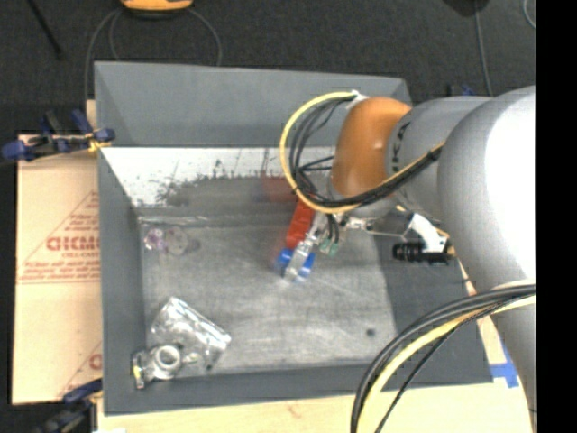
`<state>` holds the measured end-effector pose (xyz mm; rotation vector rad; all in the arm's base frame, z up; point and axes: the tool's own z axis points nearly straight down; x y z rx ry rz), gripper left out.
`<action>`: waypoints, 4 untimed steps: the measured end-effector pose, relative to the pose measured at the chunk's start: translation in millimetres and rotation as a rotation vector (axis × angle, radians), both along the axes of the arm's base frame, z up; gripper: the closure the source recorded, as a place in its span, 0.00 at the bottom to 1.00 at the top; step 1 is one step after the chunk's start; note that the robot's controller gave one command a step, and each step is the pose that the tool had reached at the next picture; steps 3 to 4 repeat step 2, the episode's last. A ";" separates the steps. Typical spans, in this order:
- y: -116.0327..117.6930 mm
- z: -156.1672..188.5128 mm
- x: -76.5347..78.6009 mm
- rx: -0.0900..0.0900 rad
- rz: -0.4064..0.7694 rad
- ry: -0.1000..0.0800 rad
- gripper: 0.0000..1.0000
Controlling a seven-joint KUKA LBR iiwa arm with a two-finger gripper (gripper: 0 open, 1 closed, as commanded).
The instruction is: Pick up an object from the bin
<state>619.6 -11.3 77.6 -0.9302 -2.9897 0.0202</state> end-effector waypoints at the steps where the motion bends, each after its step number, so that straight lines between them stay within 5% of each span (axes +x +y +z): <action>1: -0.3 97.9 -13.7 0.009 -0.030 -0.024 1.00; 2: 4.7 171.0 -29.8 0.009 -0.041 -0.024 1.00; 4: 4.7 171.0 -29.8 0.009 -0.041 -0.024 1.00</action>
Offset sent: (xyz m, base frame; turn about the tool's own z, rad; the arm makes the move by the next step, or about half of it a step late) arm -0.0159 0.0011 0.0920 0.0343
